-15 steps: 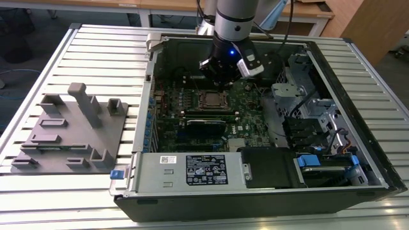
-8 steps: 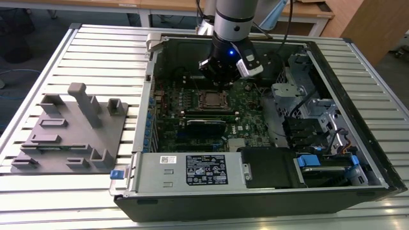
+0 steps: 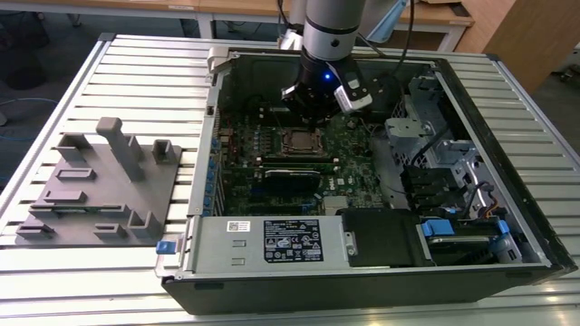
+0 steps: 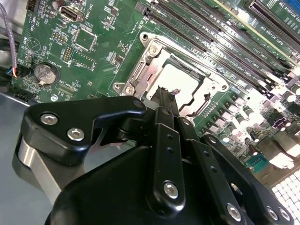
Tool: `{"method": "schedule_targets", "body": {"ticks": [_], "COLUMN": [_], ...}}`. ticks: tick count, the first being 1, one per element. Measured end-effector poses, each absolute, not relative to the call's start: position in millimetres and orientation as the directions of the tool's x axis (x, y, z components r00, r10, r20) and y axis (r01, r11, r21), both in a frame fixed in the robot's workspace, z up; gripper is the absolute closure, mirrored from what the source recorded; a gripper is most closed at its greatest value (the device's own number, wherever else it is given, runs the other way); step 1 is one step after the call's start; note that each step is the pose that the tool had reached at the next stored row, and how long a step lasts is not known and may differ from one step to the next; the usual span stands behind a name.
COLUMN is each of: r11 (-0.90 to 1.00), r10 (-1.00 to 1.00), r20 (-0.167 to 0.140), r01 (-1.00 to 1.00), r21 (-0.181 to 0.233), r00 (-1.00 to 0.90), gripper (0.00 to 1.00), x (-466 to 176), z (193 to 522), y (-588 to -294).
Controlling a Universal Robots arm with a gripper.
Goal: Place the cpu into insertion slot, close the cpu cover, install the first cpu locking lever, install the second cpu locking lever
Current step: 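Close the cpu cover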
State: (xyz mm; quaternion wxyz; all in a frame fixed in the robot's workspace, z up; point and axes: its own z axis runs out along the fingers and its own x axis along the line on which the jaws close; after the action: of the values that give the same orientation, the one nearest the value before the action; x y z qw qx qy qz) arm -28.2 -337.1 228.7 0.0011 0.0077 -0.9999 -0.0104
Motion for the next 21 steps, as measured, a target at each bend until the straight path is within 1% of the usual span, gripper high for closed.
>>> {"method": "schedule_targets", "body": {"ticks": [21], "r11": [1.000], "r10": [-0.015], "r20": [0.002], "r01": [-0.015], "r21": [0.021], "r00": [-1.000], "gripper": [0.90], "x": [-42], "z": [223], "y": [-337]}}
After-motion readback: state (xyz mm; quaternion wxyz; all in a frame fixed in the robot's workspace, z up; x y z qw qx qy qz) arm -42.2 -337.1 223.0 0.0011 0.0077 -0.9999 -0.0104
